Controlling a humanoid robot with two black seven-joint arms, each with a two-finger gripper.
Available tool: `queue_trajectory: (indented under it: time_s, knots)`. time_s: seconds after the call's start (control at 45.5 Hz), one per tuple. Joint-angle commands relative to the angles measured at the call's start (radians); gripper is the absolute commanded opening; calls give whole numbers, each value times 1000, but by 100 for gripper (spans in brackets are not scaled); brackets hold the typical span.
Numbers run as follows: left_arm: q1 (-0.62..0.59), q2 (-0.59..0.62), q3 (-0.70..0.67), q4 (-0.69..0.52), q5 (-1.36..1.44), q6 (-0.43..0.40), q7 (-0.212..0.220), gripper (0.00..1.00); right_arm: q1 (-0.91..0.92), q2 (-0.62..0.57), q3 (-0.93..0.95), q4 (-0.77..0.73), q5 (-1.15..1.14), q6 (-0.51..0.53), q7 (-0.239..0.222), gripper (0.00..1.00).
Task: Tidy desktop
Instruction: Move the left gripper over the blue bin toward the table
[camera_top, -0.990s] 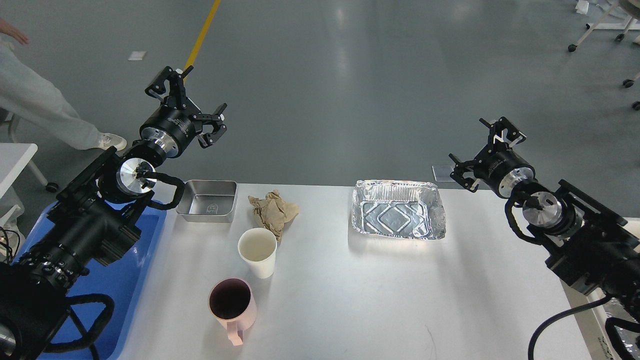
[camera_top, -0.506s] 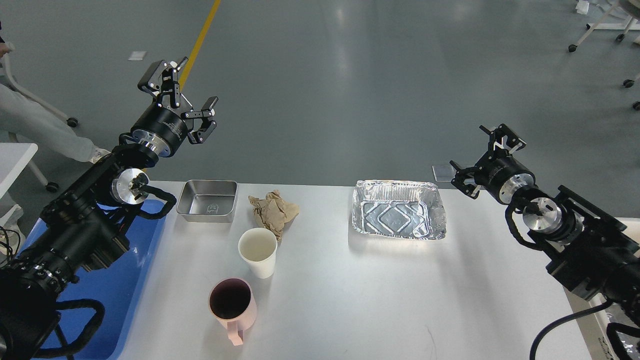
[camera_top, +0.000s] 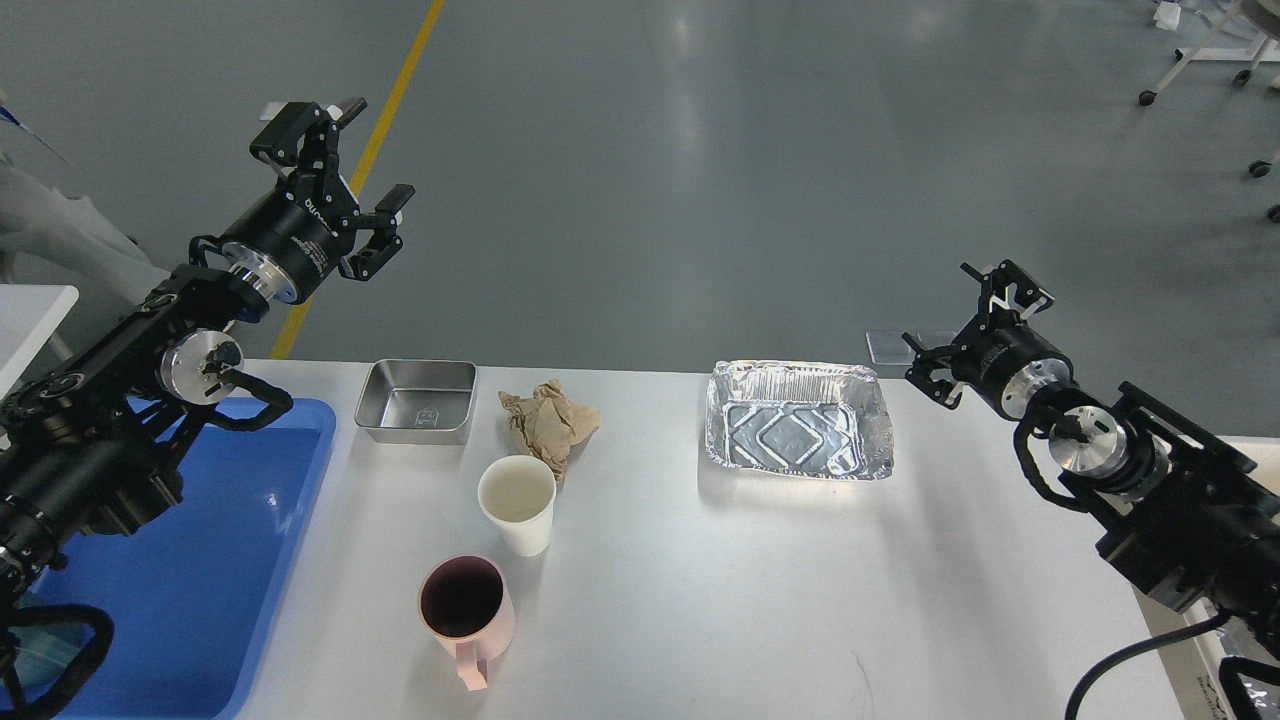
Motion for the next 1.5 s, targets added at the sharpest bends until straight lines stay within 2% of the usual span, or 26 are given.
queue_trajectory:
  time_s: [0.0,0.132,0.264,0.44,0.506,0.55,0.66,0.814,0.924,1.21,1.298,1.408,1.474]
  knots:
    - [-19,68,191,-79,5,44,11,97,-1,-1,0,3,0,2,0,100]
    - [-85,152,443,-219,5,151,74,97,-3,-1,0,2,0,2,0,100]
    - [-149,249,644,-300,26,191,69,97,-7,4,0,2,0,3,0,100]
    - [-209,415,728,-455,143,211,68,97,-7,8,-1,2,-2,3,0,100]
    - [-241,470,765,-513,173,203,74,97,-6,10,-3,3,-2,3,0,100]
    - [-292,530,840,-584,183,203,74,97,-6,13,-3,3,-2,3,0,100]
    - [-390,583,978,-657,181,196,69,96,-7,16,-3,3,-2,3,0,100]
    - [-456,662,1020,-720,186,173,77,96,-12,16,-3,3,-2,3,0,100]
    - [-479,683,1055,-769,264,171,83,96,-13,16,-3,3,-17,3,0,100]
    - [-632,709,1322,-835,439,168,89,97,-15,28,-3,-1,-44,3,0,100]
    - [-698,709,1383,-835,442,127,91,97,-15,30,-3,-4,-44,3,2,100]
    - [-796,694,1465,-832,454,32,91,97,-19,30,-3,-6,-44,3,2,100]
    - [-838,682,1512,-832,476,10,91,97,-19,30,-3,-6,-44,3,2,100]
